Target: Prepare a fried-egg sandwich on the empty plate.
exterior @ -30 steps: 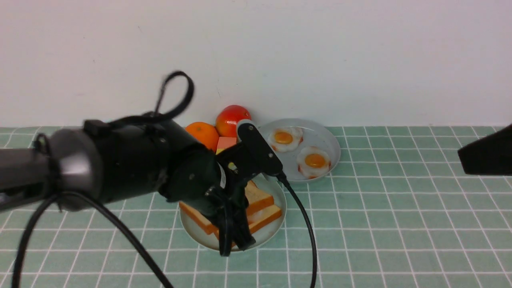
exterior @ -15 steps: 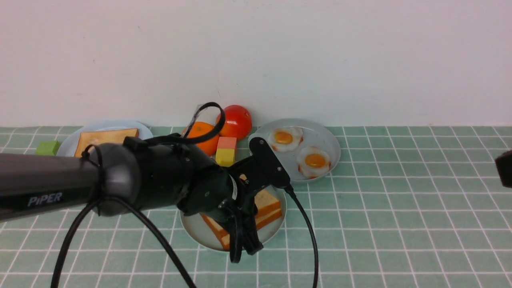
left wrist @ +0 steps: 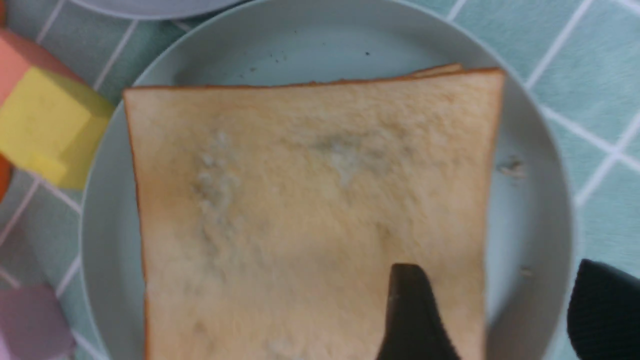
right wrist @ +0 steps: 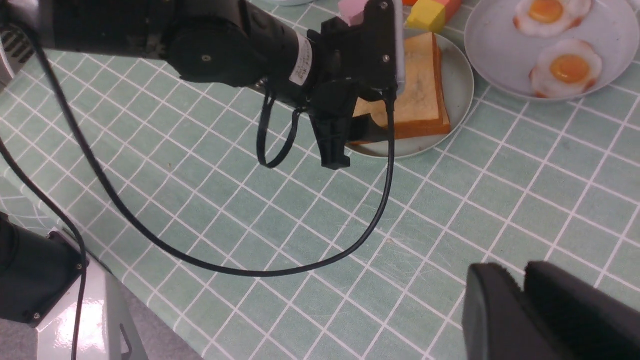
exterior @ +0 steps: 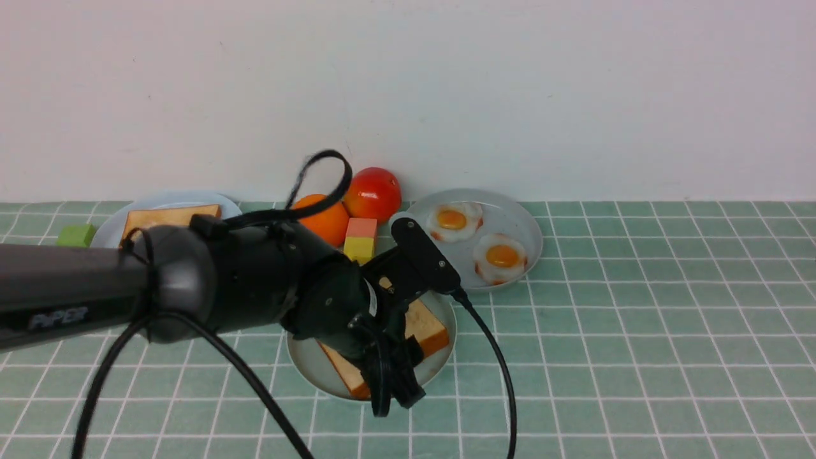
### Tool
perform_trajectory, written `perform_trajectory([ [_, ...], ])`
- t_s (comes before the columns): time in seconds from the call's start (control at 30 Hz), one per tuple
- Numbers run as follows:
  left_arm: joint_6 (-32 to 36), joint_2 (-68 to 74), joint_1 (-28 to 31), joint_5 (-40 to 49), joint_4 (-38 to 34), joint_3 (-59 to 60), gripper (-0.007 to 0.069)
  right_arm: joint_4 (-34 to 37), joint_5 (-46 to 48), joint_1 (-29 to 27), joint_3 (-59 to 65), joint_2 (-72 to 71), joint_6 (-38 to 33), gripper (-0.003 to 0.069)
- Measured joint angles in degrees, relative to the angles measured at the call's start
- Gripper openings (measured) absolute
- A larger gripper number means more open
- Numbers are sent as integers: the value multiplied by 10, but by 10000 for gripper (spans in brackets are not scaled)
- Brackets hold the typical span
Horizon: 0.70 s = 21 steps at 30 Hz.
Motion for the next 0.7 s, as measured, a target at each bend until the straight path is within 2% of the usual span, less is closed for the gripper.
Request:
perform_trajectory([
  [0.1, -14, -49, 0, 24, -26, 0, 428, 0, 0, 0, 0, 0, 0, 115],
  [0.17, -46, -100, 0, 48, -52, 1, 387, -7, 0, 0, 0, 0, 0, 116],
  [0.23, -89, -186, 0, 77, -67, 3, 273, -23, 4, 0, 0, -5, 0, 116],
  [0.37, -115, -344, 0, 74, -74, 53, 43, -65, 0, 0, 18, -38, 25, 116],
  [0.4, -119, -378, 0, 69, -76, 73, 8, -79, -8, 0, 29, -53, 35, 116],
  [0.43, -121, -395, 0, 65, -76, 78, 1, -79, -10, 0, 32, -53, 37, 116],
  [0.57, -138, -564, 0, -11, -101, 219, -13, -159, -53, 0, 97, -138, 83, 109],
  [0.67, -150, -665, 0, -84, -116, 321, -13, -203, -72, 0, 146, -198, 118, 85],
  [0.7, -164, -733, 0, -144, -126, 391, -13, -224, -85, 0, 185, -241, 144, 63],
])
